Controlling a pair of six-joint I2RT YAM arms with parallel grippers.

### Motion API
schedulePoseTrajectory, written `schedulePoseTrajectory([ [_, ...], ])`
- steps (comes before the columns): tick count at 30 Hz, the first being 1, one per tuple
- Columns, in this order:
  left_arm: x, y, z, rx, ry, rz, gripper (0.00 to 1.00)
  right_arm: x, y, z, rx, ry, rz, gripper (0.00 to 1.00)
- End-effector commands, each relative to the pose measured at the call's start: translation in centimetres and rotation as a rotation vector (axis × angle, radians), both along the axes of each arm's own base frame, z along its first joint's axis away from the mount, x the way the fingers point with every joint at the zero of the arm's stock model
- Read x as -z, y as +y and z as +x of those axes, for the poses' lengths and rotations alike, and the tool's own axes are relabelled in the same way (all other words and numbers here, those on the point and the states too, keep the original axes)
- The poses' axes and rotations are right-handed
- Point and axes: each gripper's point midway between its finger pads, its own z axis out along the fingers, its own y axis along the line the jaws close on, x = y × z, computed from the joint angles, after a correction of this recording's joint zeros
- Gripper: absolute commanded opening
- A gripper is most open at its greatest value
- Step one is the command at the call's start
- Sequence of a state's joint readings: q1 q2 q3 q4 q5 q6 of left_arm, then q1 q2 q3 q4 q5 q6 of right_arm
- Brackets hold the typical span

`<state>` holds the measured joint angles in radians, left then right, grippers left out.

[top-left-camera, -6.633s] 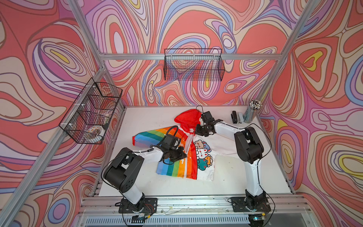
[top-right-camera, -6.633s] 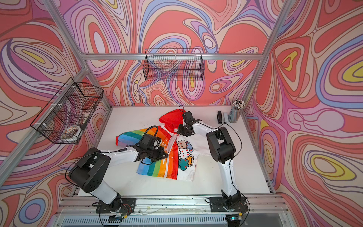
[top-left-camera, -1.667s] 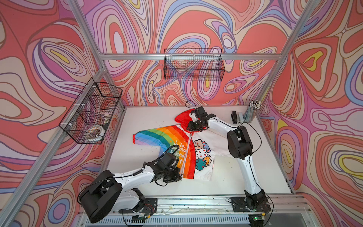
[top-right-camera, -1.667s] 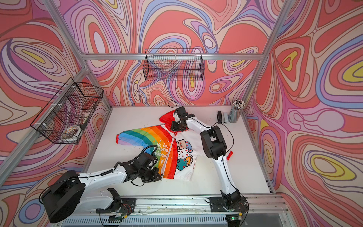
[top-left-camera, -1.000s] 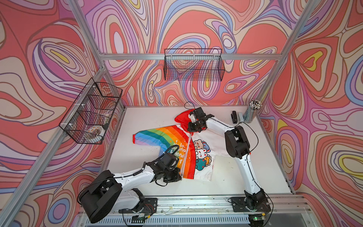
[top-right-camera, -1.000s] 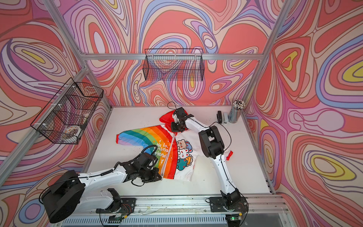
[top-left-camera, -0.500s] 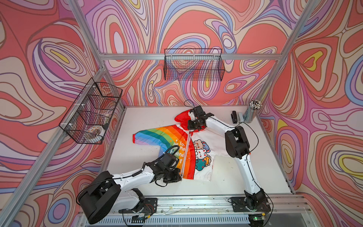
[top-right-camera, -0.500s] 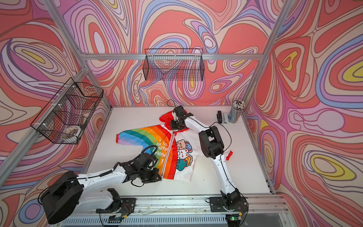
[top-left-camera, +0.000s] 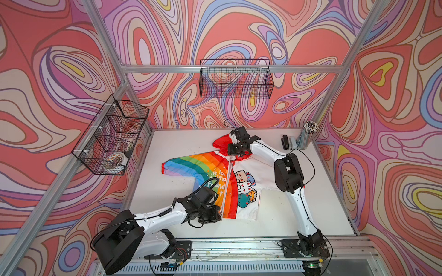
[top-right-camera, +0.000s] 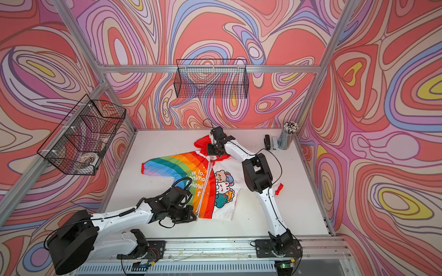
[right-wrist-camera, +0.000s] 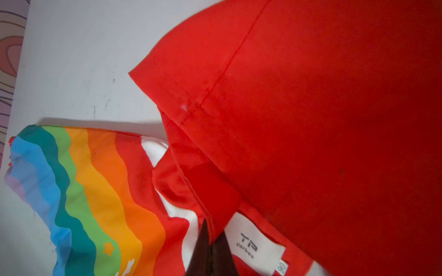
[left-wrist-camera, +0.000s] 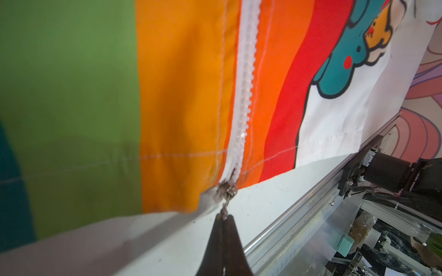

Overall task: Unzip the jacket
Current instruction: Unzip the zipper on the jacket.

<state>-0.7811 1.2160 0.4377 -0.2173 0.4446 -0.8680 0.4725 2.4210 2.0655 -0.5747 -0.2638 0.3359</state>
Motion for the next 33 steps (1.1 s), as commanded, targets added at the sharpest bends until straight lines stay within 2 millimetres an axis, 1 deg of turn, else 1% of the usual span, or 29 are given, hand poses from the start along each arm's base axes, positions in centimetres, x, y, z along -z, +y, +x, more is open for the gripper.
schedulePoseTrajectory([
  [1, 0.0, 0.4, -0.6, 0.007, 0.017, 0.015, 0.00, 1.1, 0.0, 0.7, 0.019, 0.000, -0.007, 0.00],
  [7, -0.2, 0.1, -0.3, 0.005, 0.005, 0.010, 0.00, 1.5, 0.2, 0.5, 0.011, 0.014, 0.003, 0.00],
  [8, -0.4, 0.1, -0.2, 0.004, -0.002, 0.005, 0.04, 1.4, 0.3, 0.4, 0.003, 0.020, 0.010, 0.00],
  [9, -0.7, 0.0, 0.0, 0.002, -0.010, 0.001, 0.13, 1.5, 0.5, 0.3, -0.003, 0.027, 0.014, 0.00],
  [10, -1.0, -0.1, 0.2, 0.000, -0.024, -0.006, 0.24, 1.3, 0.6, 0.2, -0.008, 0.027, 0.021, 0.01],
  [11, -1.5, -0.2, 0.5, -0.006, -0.043, -0.015, 0.35, 1.2, 0.6, 0.0, -0.014, 0.029, 0.026, 0.09],
  [12, -2.0, -0.2, 0.7, -0.010, -0.063, -0.020, 0.44, 1.0, 0.7, -0.1, -0.017, 0.028, 0.030, 0.14],
  [14, -2.9, 0.3, 1.1, -0.018, -0.097, 0.002, 0.57, 0.2, 0.6, -0.2, -0.017, 0.017, 0.035, 0.23],
  [15, -3.3, 0.6, 1.4, -0.026, -0.118, 0.016, 0.62, -0.3, 0.5, -0.3, -0.016, 0.010, 0.037, 0.28],
  [16, -4.3, 0.7, 2.0, -0.036, -0.150, 0.026, 0.66, -0.8, 0.3, -0.3, -0.012, 0.001, 0.035, 0.32],
  [17, -5.1, 1.1, 2.4, -0.050, -0.177, 0.043, 0.69, -1.6, 0.2, -0.4, -0.008, -0.012, 0.036, 0.36],
  [19, -5.9, 2.1, 3.0, -0.080, -0.219, 0.082, 0.74, -2.9, -0.3, -0.8, 0.005, -0.030, 0.031, 0.44],
  [21, -6.6, 3.1, 3.4, -0.112, -0.253, 0.117, 0.78, -4.2, -1.1, -1.3, 0.028, -0.054, 0.027, 0.47],
  [23, -7.1, 4.1, 3.8, -0.144, -0.279, 0.153, 0.79, -4.9, -2.1, -2.2, 0.065, -0.061, 0.018, 0.47],
  [25, -7.6, 5.3, 4.5, -0.187, -0.309, 0.195, 0.79, -5.9, -3.6, -3.5, 0.116, -0.066, 0.005, 0.46],
  [27, -7.9, 6.6, 5.2, -0.233, -0.323, 0.230, 0.78, -6.1, -5.1, -5.4, 0.177, -0.047, 0.006, 0.44],
  [29, -8.1, 7.6, 6.0, -0.280, -0.325, 0.242, 0.76, -6.0, -6.3, -7.9, 0.216, -0.020, 0.001, 0.43],
  [31, -8.1, 9.0, 6.8, -0.332, -0.318, 0.262, 0.77, -5.2, -8.0, -11.1, 0.273, 0.020, -0.022, 0.41],
  [33, -8.0, 10.8, 7.2, -0.390, -0.315, 0.313, 0.80, -5.2, -9.1, -14.5, 0.298, 0.044, -0.038, 0.43],
])
